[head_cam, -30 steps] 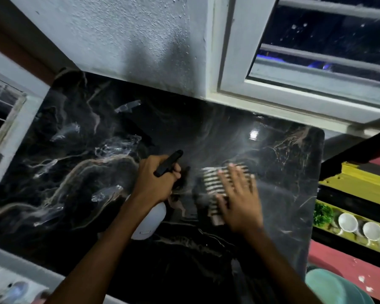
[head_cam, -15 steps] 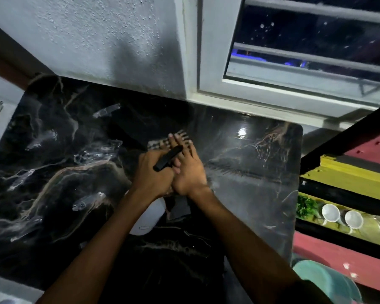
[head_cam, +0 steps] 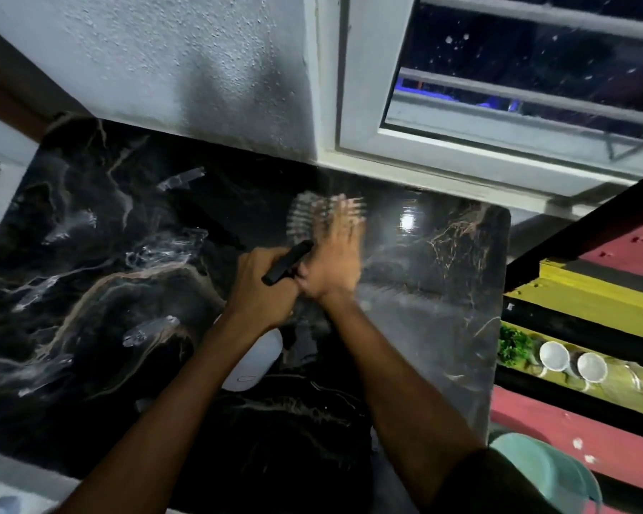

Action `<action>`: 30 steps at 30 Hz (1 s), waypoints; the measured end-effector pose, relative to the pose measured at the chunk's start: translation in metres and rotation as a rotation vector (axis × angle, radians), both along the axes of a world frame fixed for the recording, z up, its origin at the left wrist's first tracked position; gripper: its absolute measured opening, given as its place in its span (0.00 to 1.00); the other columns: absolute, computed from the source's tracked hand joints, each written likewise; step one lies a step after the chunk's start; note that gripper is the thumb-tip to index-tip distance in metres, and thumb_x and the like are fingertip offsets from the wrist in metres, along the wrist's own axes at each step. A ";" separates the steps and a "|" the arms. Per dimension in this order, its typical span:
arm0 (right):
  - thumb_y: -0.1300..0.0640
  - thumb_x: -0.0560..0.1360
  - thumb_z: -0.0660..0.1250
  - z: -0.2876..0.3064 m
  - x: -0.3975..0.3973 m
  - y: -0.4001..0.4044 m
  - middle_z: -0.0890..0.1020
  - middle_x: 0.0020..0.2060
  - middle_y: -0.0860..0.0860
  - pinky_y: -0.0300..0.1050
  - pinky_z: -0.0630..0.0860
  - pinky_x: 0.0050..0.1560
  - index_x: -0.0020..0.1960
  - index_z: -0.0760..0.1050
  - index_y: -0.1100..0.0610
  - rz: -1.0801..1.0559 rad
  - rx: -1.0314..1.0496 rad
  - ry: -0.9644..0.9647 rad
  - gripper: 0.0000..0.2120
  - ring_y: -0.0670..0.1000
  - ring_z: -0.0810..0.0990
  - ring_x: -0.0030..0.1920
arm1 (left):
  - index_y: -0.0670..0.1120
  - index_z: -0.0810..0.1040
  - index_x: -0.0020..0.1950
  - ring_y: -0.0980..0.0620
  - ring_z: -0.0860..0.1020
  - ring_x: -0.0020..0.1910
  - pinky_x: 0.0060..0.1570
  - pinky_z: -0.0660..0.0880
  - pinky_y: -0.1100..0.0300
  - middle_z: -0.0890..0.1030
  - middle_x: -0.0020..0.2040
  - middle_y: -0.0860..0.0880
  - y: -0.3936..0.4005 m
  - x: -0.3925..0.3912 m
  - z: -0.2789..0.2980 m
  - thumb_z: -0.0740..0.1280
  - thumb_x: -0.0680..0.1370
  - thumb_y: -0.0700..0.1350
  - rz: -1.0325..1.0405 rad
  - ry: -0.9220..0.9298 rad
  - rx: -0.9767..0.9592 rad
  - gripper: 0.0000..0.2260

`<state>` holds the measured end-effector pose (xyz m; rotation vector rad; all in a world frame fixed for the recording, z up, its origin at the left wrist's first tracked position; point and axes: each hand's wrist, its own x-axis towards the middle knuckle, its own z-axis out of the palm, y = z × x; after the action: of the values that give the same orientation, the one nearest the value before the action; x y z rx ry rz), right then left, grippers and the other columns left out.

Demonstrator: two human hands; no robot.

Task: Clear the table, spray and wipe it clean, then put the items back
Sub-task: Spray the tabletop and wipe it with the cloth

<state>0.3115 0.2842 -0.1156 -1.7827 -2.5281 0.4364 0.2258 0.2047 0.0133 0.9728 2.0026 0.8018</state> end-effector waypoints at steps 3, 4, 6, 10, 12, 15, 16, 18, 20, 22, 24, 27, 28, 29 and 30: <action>0.41 0.79 0.62 0.004 -0.004 -0.082 0.60 0.82 0.57 0.62 0.50 0.81 0.82 0.58 0.53 0.388 -0.037 0.096 0.36 0.58 0.47 0.83 | 0.41 0.82 0.37 0.42 0.82 0.33 0.30 0.80 0.43 0.82 0.32 0.43 -0.007 -0.007 0.001 0.66 0.68 0.31 -0.018 0.060 -0.017 0.08; 0.42 0.80 0.62 0.005 0.016 -0.100 0.61 0.81 0.55 0.62 0.51 0.81 0.81 0.60 0.53 0.414 -0.047 0.154 0.33 0.56 0.51 0.83 | 0.41 0.82 0.37 0.41 0.82 0.33 0.30 0.79 0.42 0.82 0.32 0.42 -0.009 -0.010 0.001 0.66 0.68 0.31 -0.014 0.056 -0.022 0.08; 0.40 0.82 0.55 0.007 0.076 -0.112 0.54 0.83 0.53 0.62 0.48 0.82 0.83 0.55 0.49 0.374 -0.062 0.118 0.32 0.55 0.49 0.83 | 0.42 0.83 0.36 0.40 0.82 0.35 0.31 0.80 0.40 0.83 0.34 0.41 -0.014 -0.015 -0.004 0.66 0.67 0.33 0.013 0.013 -0.038 0.07; 0.36 0.82 0.46 0.000 0.184 -0.055 0.48 0.84 0.54 0.63 0.45 0.81 0.84 0.49 0.46 -0.065 -0.022 -0.095 0.33 0.55 0.47 0.83 | 0.44 0.82 0.35 0.40 0.83 0.36 0.31 0.80 0.38 0.83 0.34 0.41 -0.031 -0.017 -0.007 0.64 0.64 0.39 0.039 -0.038 -0.055 0.07; 0.36 0.81 0.45 0.000 0.178 -0.016 0.50 0.83 0.57 0.65 0.48 0.80 0.84 0.50 0.50 -0.362 -0.017 -0.084 0.35 0.58 0.48 0.83 | 0.44 0.81 0.35 0.39 0.82 0.36 0.30 0.79 0.38 0.83 0.34 0.40 -0.041 -0.019 -0.009 0.63 0.63 0.40 0.051 -0.054 -0.044 0.08; 0.38 0.80 0.46 0.000 0.100 0.000 0.50 0.83 0.59 0.64 0.46 0.81 0.84 0.50 0.53 -0.500 -0.039 -0.046 0.36 0.60 0.47 0.83 | 0.45 0.81 0.35 0.41 0.82 0.34 0.31 0.80 0.39 0.83 0.34 0.41 -0.059 -0.023 -0.010 0.65 0.64 0.39 0.080 -0.049 -0.066 0.06; 0.38 0.80 0.47 0.001 0.070 -0.011 0.50 0.83 0.60 0.64 0.46 0.81 0.84 0.50 0.53 -0.401 -0.043 -0.043 0.36 0.60 0.46 0.83 | 0.45 0.82 0.35 0.42 0.82 0.34 0.32 0.80 0.40 0.83 0.34 0.42 -0.066 -0.024 -0.009 0.66 0.65 0.38 0.090 -0.035 -0.079 0.05; 0.39 0.81 0.49 0.001 0.017 -0.054 0.49 0.83 0.59 0.63 0.46 0.81 0.84 0.50 0.53 -0.110 -0.024 -0.020 0.35 0.60 0.46 0.83 | 0.42 0.83 0.36 0.43 0.82 0.34 0.33 0.81 0.40 0.84 0.34 0.44 -0.081 -0.029 -0.005 0.68 0.69 0.34 0.111 -0.016 -0.109 0.06; 0.41 0.82 0.53 0.001 -0.013 -0.111 0.49 0.83 0.58 0.62 0.45 0.81 0.84 0.51 0.52 0.128 -0.037 0.039 0.34 0.59 0.45 0.83 | 0.41 0.82 0.37 0.43 0.82 0.34 0.35 0.81 0.39 0.84 0.34 0.44 -0.097 -0.036 -0.003 0.67 0.70 0.34 0.131 -0.021 -0.143 0.06; 0.42 0.82 0.55 0.000 -0.020 -0.158 0.50 0.83 0.58 0.62 0.47 0.81 0.83 0.54 0.51 0.281 -0.065 0.092 0.33 0.58 0.47 0.83 | 0.38 0.82 0.41 0.39 0.82 0.35 0.34 0.80 0.38 0.83 0.36 0.40 -0.116 -0.050 0.001 0.65 0.69 0.37 0.170 -0.008 -0.168 0.07; 0.43 0.82 0.57 -0.005 -0.010 -0.181 0.51 0.83 0.58 0.63 0.48 0.81 0.83 0.55 0.51 0.349 -0.068 0.096 0.32 0.57 0.48 0.83 | 0.38 0.81 0.43 0.37 0.82 0.36 0.34 0.80 0.38 0.83 0.38 0.38 -0.134 -0.066 0.004 0.63 0.68 0.38 0.196 0.014 -0.181 0.09; 0.43 0.81 0.59 -0.007 0.003 -0.178 0.54 0.83 0.56 0.63 0.51 0.80 0.83 0.56 0.50 0.426 -0.028 0.109 0.33 0.56 0.51 0.83 | 0.43 0.82 0.41 0.47 0.83 0.40 0.41 0.83 0.41 0.84 0.42 0.46 -0.160 -0.093 0.011 0.62 0.69 0.34 0.243 0.018 -0.176 0.10; 0.43 0.81 0.59 -0.008 0.007 -0.171 0.55 0.83 0.56 0.63 0.52 0.80 0.83 0.56 0.49 0.448 -0.009 0.097 0.33 0.56 0.52 0.83 | 0.43 0.82 0.42 0.48 0.83 0.42 0.41 0.83 0.42 0.84 0.43 0.47 -0.167 -0.102 0.012 0.62 0.70 0.32 0.260 0.022 -0.181 0.10; 0.43 0.81 0.58 -0.009 0.016 -0.160 0.56 0.83 0.56 0.63 0.52 0.80 0.83 0.57 0.49 0.450 0.015 0.075 0.32 0.55 0.53 0.83 | 0.42 0.82 0.43 0.48 0.83 0.42 0.39 0.83 0.41 0.84 0.43 0.46 -0.169 -0.107 0.013 0.62 0.71 0.31 0.274 0.023 -0.184 0.11; 0.42 0.81 0.57 -0.010 0.025 -0.145 0.56 0.83 0.55 0.63 0.52 0.80 0.83 0.57 0.49 0.432 0.034 0.047 0.32 0.55 0.54 0.83 | 0.42 0.82 0.43 0.47 0.83 0.42 0.36 0.83 0.41 0.84 0.42 0.45 -0.173 -0.112 0.013 0.62 0.72 0.30 0.291 0.028 -0.178 0.11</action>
<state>0.3360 0.1394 -0.1254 -1.1894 -2.8598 0.4309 0.1135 0.0316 0.0267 0.6018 2.2288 0.7493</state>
